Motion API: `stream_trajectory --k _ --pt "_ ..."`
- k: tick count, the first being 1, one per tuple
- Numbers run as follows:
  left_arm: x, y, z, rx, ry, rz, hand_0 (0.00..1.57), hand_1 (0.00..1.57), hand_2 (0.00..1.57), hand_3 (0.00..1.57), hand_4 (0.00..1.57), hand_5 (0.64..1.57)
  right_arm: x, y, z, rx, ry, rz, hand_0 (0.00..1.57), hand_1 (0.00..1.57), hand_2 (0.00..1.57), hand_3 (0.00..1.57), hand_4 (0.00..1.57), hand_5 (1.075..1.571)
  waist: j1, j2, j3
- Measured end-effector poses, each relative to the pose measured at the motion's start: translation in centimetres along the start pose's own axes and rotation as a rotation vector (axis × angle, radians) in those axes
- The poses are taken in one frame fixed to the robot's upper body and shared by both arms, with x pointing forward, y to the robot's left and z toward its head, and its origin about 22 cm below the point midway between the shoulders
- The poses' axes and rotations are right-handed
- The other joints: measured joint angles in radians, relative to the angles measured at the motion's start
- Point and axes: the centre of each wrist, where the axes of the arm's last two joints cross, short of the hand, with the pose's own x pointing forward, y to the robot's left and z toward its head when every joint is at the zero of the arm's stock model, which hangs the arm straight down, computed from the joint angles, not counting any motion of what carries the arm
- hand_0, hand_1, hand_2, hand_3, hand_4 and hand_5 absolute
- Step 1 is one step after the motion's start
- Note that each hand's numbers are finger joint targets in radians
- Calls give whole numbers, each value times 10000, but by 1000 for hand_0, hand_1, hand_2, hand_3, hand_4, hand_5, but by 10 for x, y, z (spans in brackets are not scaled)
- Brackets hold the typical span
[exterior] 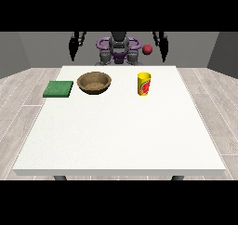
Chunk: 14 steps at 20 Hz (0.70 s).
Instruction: Pick the cup and pour the ball into the bowl, then pick the bowl and place it on the pad
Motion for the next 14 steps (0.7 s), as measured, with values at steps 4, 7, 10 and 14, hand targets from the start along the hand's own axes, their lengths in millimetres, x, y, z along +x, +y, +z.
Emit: stream_trajectory --k 4,7,10,14 --pt "15 6 -1 -28 -205 -220 0 0 0 0 0 1535 13 -6 -1 23 -98 185 0 0 0 305 1058 1571 -17 -1262 -71" --pt "32 4 -6 -171 -619 26 0 0 0 0 0 1535 31 1 -6 273 -509 -22 0 0 0 0 981 1570 50 -2343 -118" --pt "52 -8 -12 -460 -834 1340 0 0 0 0 0 1535 55 34 -12 754 -650 -1030 0 0 0 0 829 1571 242 -3579 -164" --pt "64 -20 -7 -738 -126 2837 0 0 0 0 0 1539 71 77 -4 942 413 -1738 0 0 0 0 625 1568 662 -4578 -175"
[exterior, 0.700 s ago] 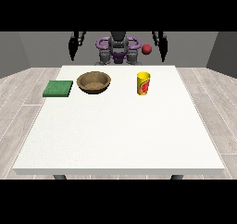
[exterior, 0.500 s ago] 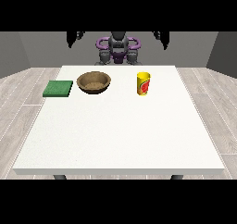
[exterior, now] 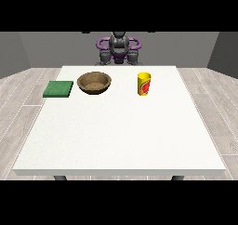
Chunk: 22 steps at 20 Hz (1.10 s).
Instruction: Pick the cup and pour the ball into the bowl, then pick the bowl and place it on the pad
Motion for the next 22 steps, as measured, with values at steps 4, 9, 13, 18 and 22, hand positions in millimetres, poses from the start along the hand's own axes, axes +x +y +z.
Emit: stream_trajectory --k 4,9,13,18,22 --pt "4 -11 7 -236 532 503 0 0 0 0 0 1529 8 42 12 74 738 -385 0 0 0 0 420 1571 -49 -146 6" --pt "26 -21 -7 -669 -805 192 0 0 0 0 0 1512 48 69 -5 502 -621 183 0 0 0 0 0 1570 -361 1547 4" --pt "50 -21 -27 -822 -2325 -251 0 0 0 0 0 1509 65 59 -20 517 -1957 466 0 0 0 0 0 1570 -621 3480 11" --pt "75 -7 -53 -444 -4040 -1227 0 0 0 0 0 1456 84 55 -27 942 -3267 501 0 0 0 0 0 1569 -1247 5283 13" --pt "74 14 -68 76 -4676 -1853 0 0 0 0 0 1434 98 48 -25 1398 -3929 442 0 0 0 0 0 1568 -1751 6036 11"
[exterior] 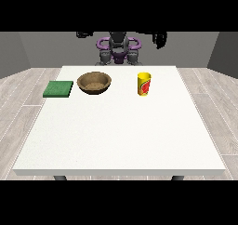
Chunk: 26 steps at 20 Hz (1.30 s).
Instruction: Pick the cup and pour the ball into the bowl, then pick the bowl and place it on the pad
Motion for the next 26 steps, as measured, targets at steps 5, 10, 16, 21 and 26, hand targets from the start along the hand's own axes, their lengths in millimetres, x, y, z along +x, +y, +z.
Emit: stream_trajectory --k 5,10,16,21,26 --pt "-47 16 22 363 -117 -241 0 0 0 0 0 1405 7 -14 6 52 -649 -11 0 0 0 0 0 1568 -216 594 -3" --pt "-87 33 36 474 169 -299 0 0 0 0 0 1403 11 -27 9 -106 -661 30 0 0 0 0 0 1568 -225 631 -4" --pt "-126 37 54 596 601 -265 0 0 0 0 0 1444 14 -49 15 -168 -460 64 0 0 0 0 0 1568 -312 374 -2" --pt "-145 34 54 751 696 -162 0 0 0 0 0 1427 17 -70 18 -155 -603 -16 0 0 0 0 0 1565 -442 488 -2" --pt "-159 40 55 1049 768 -200 0 0 0 0 0 1423 23 -85 26 -92 -568 -7 0 0 0 0 0 1568 -735 546 -4"
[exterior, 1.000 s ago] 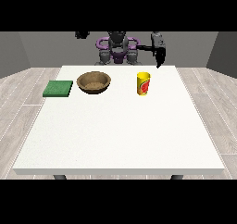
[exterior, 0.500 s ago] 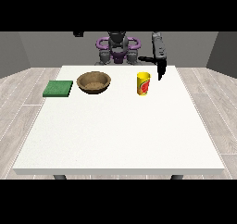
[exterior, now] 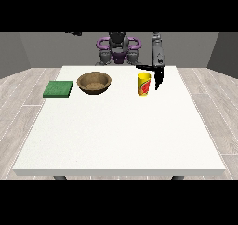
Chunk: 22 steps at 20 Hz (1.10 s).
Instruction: Pick the cup and pour the ball into the bowl, then pick the bowl and place it on the pad
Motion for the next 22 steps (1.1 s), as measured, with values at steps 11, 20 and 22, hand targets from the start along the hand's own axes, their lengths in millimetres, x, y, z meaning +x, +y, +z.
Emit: stream_trajectory --k 11,20,22 --pt "-18 19 3 773 -534 -809 1320 1320 1571 1571 965 1530 39 -23 16 472 -947 157 0 0 0 0 0 1562 -806 721 -2" --pt "-23 26 11 898 -1212 -3304 1333 1333 1571 1571 1065 1481 45 -46 25 376 -1032 165 0 0 0 0 91 1559 -973 752 31" --pt "-23 16 6 656 -968 -3745 1342 1342 1571 1571 1105 1500 36 -52 26 204 -591 51 0 0 0 0 152 1558 -850 279 24"
